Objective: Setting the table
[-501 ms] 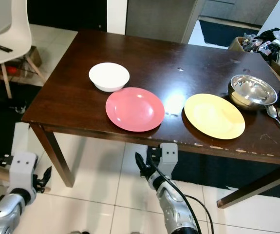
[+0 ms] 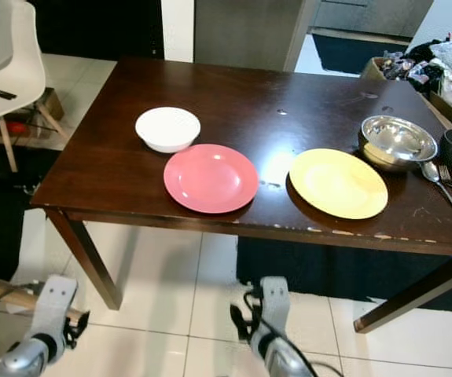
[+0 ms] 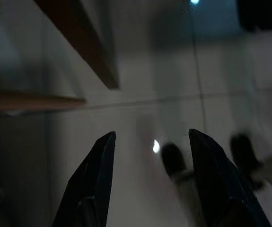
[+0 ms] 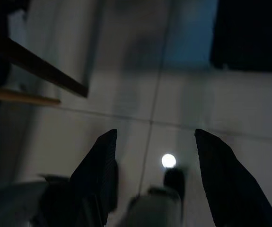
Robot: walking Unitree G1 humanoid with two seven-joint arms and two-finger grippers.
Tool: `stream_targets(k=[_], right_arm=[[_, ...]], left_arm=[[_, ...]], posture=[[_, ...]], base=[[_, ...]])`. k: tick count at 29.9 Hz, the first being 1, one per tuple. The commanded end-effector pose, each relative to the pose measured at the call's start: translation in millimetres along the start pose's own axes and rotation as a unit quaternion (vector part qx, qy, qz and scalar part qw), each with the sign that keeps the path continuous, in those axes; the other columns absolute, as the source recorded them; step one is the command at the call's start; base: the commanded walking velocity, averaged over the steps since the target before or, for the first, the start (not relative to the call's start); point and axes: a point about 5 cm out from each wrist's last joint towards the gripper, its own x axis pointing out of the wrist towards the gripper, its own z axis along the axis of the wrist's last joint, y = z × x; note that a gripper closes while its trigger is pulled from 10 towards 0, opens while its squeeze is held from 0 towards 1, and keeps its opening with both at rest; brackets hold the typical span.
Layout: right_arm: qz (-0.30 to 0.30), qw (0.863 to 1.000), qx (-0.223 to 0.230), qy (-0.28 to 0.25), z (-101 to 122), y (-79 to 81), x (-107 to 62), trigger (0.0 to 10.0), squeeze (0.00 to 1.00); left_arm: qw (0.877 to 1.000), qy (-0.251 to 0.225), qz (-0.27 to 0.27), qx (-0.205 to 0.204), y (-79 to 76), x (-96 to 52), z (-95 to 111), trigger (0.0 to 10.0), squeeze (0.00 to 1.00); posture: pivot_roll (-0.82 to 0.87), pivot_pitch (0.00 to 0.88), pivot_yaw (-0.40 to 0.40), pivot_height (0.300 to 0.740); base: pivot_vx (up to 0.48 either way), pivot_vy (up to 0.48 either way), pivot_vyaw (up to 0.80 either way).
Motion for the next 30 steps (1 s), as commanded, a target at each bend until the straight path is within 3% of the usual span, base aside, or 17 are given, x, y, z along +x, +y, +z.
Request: stream_targets(k=[1, 11, 18, 30], right_arm=[[-0.022, 1.000, 0.003, 0.010, -9, -5.6, -3.7, 10.0, 0.00], [-0.026, 0.999, 0.000, 0.023, -16, -3.5, -4.0, 10.0, 0.00], [-0.010, 0.998, -0.006, 0.062, -24, 2.6, -0.8, 10.0, 0.00], [0.039, 0.996, -0.029, 0.070, -25, 20.9, 4.7, 10.0, 0.00]], left_arm=[[1.000, 0.022, 0.002, -0.001, -2.6, 0.2, -13, 10.0, 0.00], [0.999, 0.033, 0.007, -0.001, -7.4, 3.3, -19, 10.0, 0.00], [0.997, 0.065, 0.015, -0.024, -9.7, 4.8, -32, 10.0, 0.00], [0.997, 0.072, 0.014, -0.025, -17.2, 2.9, -42, 10.0, 0.00]], posture=[[-0.11, 0.000, 0.036, 0.740], [-0.11, 0.000, 0.030, 0.740], [-0.10, 0.000, 0.014, 0.740], [-0.04, 0.000, -0.021, 0.740]], base=[[0.000, 0.000, 0.00], [0.000, 0.000, 0.00], [0.000, 0.000, 0.00], [0.000, 0.000, 0.00]])
